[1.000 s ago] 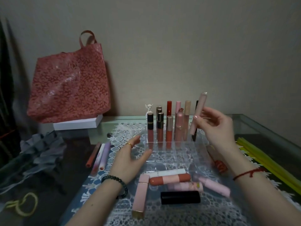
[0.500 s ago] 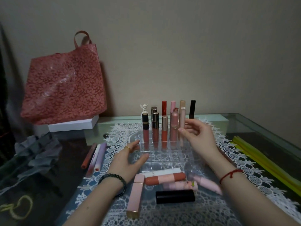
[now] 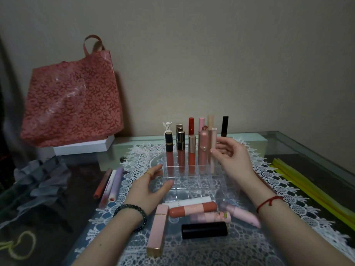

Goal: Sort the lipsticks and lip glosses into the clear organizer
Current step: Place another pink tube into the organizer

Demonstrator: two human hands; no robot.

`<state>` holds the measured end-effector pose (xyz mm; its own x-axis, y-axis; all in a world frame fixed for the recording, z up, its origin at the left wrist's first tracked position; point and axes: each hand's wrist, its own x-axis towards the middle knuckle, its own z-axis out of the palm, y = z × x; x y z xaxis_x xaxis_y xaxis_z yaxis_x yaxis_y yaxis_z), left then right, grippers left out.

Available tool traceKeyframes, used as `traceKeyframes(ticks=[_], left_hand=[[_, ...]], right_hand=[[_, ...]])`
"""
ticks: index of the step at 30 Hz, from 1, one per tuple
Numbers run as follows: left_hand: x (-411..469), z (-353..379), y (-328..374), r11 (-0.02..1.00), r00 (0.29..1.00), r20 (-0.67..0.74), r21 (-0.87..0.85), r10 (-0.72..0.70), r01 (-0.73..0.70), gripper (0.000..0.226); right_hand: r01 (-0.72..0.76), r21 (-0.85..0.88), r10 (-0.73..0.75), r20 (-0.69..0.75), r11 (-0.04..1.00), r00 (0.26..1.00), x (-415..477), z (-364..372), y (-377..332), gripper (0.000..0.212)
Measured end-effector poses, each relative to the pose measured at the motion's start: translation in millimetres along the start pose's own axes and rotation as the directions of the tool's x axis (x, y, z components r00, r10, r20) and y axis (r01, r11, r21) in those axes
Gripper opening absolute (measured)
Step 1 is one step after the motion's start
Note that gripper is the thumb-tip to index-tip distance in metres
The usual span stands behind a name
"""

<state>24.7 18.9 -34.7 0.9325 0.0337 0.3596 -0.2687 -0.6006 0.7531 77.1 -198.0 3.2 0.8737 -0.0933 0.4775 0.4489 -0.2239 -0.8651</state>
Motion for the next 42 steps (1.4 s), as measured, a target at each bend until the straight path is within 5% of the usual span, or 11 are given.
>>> traceKeyframes(ticks=[42], left_hand=[[1.4, 1.0, -5.9, 0.999, 1.000, 0.021, 0.035, 0.018, -0.019, 0.062]], right_hand=[[0.046, -0.069, -0.048, -0.034, 0.997, 0.998, -0.2, -7.2, -0.8, 0.038]])
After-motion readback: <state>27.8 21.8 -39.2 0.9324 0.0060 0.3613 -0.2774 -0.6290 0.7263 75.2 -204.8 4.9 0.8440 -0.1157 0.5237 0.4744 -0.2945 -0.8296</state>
